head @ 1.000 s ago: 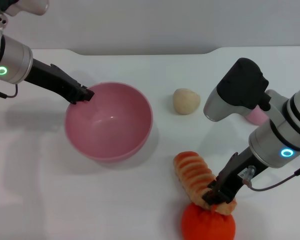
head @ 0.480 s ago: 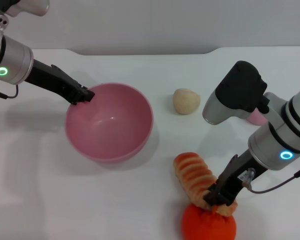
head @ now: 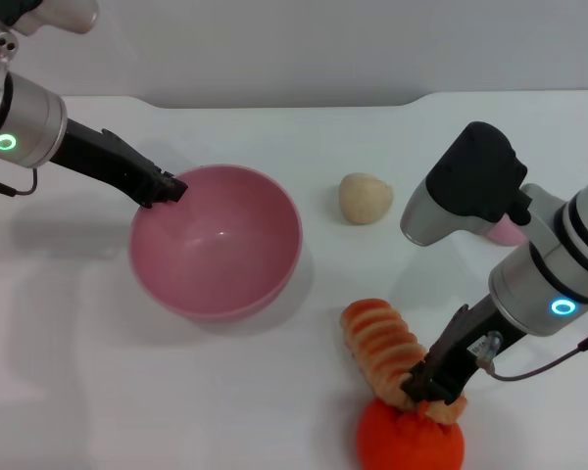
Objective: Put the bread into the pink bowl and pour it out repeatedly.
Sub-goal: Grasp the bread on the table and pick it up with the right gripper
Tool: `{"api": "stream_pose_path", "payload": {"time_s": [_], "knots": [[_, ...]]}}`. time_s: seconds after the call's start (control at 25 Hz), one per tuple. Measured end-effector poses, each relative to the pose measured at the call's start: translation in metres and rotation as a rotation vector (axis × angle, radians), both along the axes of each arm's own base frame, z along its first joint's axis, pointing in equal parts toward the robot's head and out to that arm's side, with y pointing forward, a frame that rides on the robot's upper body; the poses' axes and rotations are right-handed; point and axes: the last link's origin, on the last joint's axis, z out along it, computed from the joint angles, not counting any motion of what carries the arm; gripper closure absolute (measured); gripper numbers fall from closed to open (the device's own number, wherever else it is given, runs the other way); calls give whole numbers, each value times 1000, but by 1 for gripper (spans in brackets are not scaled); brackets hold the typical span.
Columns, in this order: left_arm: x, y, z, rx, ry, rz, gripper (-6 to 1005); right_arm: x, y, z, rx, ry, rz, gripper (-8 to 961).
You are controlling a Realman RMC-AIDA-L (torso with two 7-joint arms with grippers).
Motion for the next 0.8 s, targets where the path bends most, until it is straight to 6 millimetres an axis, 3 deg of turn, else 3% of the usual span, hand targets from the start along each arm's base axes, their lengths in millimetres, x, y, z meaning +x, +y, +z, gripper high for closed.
{"api": "stream_pose_path", "payload": {"time_s": [0.4,0.8], "knots": [[0,0,0,0,-1,-1,955,0,1,3,26,8,11,842],[0,-1,-1,-4,-1,0,955,-19,-1,18,85,54,95,848]]}}
